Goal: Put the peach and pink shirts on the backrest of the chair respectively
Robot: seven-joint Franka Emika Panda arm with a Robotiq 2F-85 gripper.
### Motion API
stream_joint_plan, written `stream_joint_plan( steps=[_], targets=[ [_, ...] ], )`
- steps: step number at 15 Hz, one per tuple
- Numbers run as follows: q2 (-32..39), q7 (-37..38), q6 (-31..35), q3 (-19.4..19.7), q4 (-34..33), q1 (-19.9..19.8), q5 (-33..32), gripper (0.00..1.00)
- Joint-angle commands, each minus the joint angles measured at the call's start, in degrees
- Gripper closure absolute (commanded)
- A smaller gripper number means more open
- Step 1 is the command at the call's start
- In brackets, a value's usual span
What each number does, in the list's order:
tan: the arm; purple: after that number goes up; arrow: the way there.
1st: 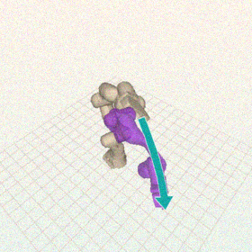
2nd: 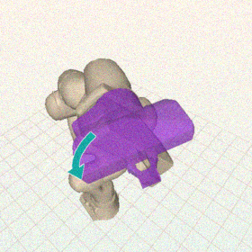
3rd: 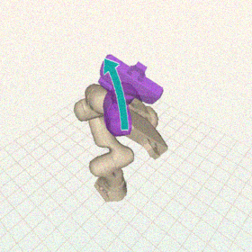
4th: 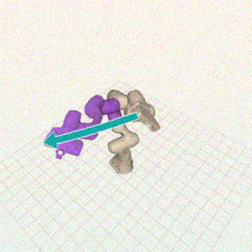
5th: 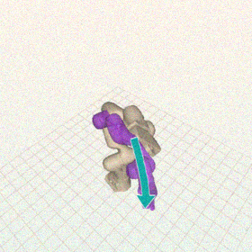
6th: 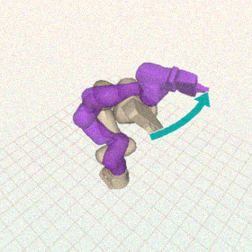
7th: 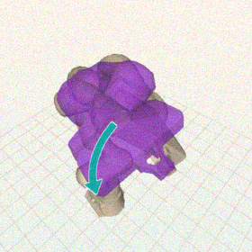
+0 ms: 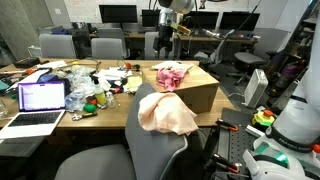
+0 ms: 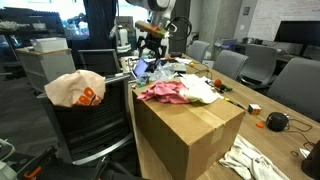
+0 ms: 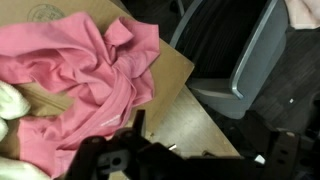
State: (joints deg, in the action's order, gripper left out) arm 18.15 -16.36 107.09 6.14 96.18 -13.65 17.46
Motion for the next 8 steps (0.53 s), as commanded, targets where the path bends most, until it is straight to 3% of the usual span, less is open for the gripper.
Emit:
stream_joint_plan(
  steps=[1, 8],
  targets=[
    [1.84, 6.01, -0.45, 0.17, -1.6, 1.03, -1.57, 0.0],
    [4.63, 14.84, -0.01, 1.0, -0.48, 1.16, -2.4, 0.0]
  ],
)
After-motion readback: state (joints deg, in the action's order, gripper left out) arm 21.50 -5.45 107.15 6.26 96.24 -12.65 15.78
